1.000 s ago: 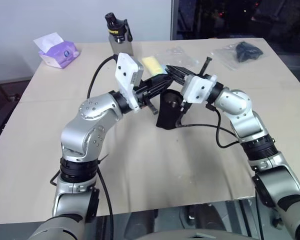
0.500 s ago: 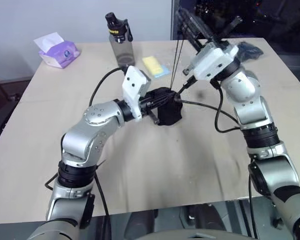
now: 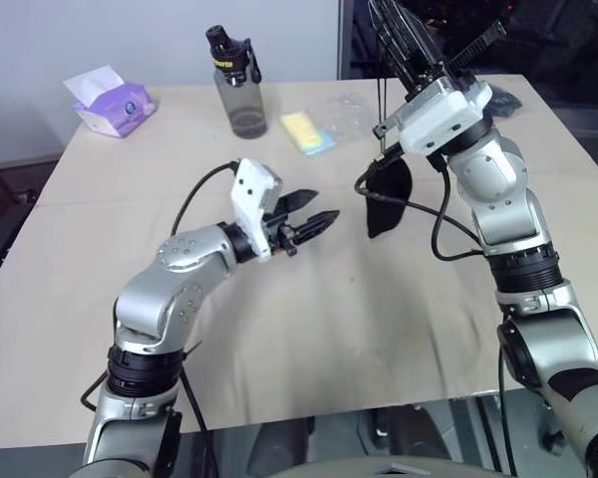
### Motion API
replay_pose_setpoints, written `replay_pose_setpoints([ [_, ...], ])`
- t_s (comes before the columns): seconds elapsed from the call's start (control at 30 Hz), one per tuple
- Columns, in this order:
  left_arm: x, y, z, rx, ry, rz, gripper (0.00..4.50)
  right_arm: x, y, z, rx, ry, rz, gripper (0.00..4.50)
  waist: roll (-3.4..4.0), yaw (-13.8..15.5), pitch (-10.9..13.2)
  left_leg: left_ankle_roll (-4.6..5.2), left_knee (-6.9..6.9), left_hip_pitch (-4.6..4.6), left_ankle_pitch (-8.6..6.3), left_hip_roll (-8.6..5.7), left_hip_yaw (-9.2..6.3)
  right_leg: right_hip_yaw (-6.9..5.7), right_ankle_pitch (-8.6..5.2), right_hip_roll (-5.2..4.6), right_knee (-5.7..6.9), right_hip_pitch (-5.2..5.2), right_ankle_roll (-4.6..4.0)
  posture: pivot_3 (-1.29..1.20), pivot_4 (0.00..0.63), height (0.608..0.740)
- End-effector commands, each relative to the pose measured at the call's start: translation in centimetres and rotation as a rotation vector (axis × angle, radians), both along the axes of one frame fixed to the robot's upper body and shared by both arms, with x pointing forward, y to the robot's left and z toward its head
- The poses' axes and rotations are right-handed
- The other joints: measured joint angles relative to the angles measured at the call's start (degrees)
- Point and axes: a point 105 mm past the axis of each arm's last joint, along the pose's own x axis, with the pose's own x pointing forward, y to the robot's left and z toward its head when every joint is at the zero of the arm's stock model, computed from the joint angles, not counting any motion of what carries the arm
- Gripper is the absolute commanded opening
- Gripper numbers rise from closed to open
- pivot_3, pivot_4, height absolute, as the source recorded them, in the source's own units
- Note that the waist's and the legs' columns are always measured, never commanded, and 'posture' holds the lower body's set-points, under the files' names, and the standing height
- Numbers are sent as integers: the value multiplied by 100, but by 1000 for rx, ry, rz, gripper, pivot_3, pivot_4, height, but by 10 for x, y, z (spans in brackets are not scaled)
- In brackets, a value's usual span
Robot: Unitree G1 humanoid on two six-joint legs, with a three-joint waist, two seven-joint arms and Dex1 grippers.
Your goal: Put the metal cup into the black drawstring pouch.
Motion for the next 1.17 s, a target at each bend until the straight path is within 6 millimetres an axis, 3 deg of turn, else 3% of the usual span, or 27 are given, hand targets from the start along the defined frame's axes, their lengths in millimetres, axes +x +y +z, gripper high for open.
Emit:
replay_pose_setpoints([
  [0.03,-3,23,5,13,-37,45,2769,-3,-5,-2,17,41,40,0,0,-11,0,0,0,2,0,1,2,2,0,1,0,0,0,0,150,740],
  [0.07,-1,28,1,28,-32,65,2769,-1,-5,-6,8,72,45,0,1,-9,0,0,0,2,0,1,3,2,0,1,0,0,0,0,150,740],
  [0.2,0,46,-10,52,-2,123,2816,7,-3,-25,-20,203,79,2003,1,-1,0,0,0,1,0,1,5,2,0,0,0,0,0,0,150,740],
  [0.27,0,58,-24,98,34,167,2816,9,-8,-31,-11,241,92,2728,0,-1,0,1,0,2,0,2,4,2,0,0,-1,0,0,0,150,740],
  [0.37,-3,83,-53,219,77,266,2816,12,-24,-49,-4,330,100,2728,0,2,0,1,-1,2,0,4,4,1,0,1,-1,0,-1,0,150,740],
  [0.43,-11,91,-62,237,87,279,2816,13,-35,-68,-12,427,108,2728,1,9,0,1,-12,5,-1,4,6,1,-1,0,-5,0,-1,0,150,740],
  [0.63,-52,107,-97,337,133,270,2816,6,-76,-146,-7,851,156,2728,1,36,0,3,-23,6,-2,17,22,6,-13,-11,-13,-3,-21,0,150,740],
  [0.77,-59,104,-99,290,89,313,2816,-13,-102,-203,-39,1172,243,2728,0,55,-1,4,-25,13,-1,17,34,14,-16,-11,-15,-2,-22,0,150,740],
  [0.83,-58,98,-97,275,59,323,2816,-19,-116,-223,-37,1284,257,2728,-3,49,-3,5,-22,19,-1,17,40,18,-16,-11,-14,1,-20,0,150,740],
  [1.0,-57,82,-96,222,68,299,2816,-21,-139,-243,-38,1364,261,2728,-4,31,-4,5,-5,29,-1,15,57,30,-26,0,-8,8,-1,0,150,740],
  [1.17,-57,75,-95,189,82,274,2816,-19,-145,-246,-45,1384,271,2728,-4,29,-4,5,-5,29,-1,17,56,32,-18,7,-4,7,-12,0,150,740],
])
